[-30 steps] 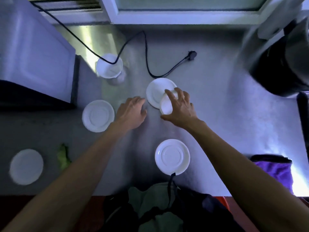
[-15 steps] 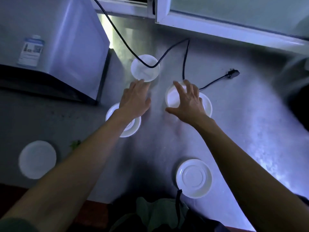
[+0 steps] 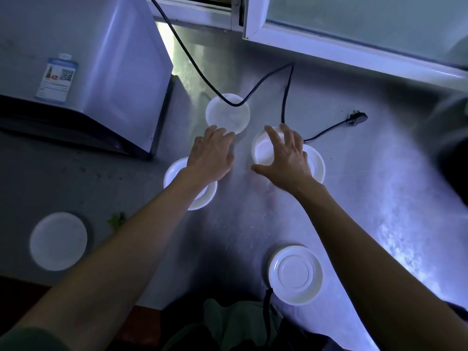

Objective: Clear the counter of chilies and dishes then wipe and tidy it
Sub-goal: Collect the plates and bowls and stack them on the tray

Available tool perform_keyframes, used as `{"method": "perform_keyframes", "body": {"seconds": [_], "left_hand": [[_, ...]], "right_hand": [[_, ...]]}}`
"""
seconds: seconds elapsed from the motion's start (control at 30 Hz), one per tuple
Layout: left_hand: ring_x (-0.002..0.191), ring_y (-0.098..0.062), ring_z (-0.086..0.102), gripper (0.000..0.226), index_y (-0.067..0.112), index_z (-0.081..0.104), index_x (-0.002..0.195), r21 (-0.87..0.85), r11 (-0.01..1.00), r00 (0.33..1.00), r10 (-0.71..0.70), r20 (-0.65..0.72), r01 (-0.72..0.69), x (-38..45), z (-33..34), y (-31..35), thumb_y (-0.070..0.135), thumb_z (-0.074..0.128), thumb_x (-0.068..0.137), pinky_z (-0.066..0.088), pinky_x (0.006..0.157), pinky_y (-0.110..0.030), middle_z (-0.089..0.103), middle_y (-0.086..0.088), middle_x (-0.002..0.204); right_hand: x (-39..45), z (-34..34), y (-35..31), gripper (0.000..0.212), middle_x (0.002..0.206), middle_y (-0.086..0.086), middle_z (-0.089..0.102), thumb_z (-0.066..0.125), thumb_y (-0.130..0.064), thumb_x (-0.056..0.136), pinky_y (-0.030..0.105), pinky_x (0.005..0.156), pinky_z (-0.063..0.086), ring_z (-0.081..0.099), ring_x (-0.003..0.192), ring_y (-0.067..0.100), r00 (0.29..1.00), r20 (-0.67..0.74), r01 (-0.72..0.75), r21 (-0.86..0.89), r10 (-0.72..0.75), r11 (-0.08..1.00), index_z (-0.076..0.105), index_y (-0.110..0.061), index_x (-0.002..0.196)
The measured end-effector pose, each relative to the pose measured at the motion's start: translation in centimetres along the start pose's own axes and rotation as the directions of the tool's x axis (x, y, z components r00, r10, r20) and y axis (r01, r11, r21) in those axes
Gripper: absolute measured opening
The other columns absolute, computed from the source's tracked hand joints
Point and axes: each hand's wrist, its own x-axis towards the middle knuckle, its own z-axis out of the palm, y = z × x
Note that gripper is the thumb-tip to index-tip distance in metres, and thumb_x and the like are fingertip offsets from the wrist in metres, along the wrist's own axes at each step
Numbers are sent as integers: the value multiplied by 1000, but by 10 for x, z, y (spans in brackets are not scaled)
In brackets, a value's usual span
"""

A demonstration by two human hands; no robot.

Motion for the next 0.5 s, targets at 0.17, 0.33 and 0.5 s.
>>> {"method": "perform_keyframes", "body": {"seconds": [0.17, 0.33, 0.5], "left_hand": [[143, -28, 27, 51, 18, 42, 142, -5, 1000, 1000, -1, 0, 1, -23, 9, 6, 31, 54, 95, 36, 104, -48, 42, -4, 149], [133, -27, 40, 45, 16, 50, 137, -36, 999, 999, 8, -46, -10, -46, 16, 7, 29, 53, 95, 39, 100, -45, 56, -6, 135], [129, -28, 43, 44, 14, 56, 134, -102, 995, 987, -5, -161, -12, -44, 13, 1, 25, 58, 92, 37, 98, -45, 56, -8, 134]], "right_hand": [[-16, 0, 2, 102, 163, 3, 12, 80, -55, 73, 64, 107, 33, 10, 148, 33, 1000, 12, 0, 4, 0, 1000, 19, -35, 153], [-29, 7, 2, 102, 163, 3, 13, 79, -56, 73, 64, 107, 33, 11, 148, 33, 1000, 20, -5, 2, 5, 1000, 18, -36, 153], [-32, 11, 1, 102, 163, 3, 12, 79, -55, 74, 65, 107, 32, 8, 149, 33, 1000, 23, -13, -7, 13, 1000, 18, -35, 153]]}}
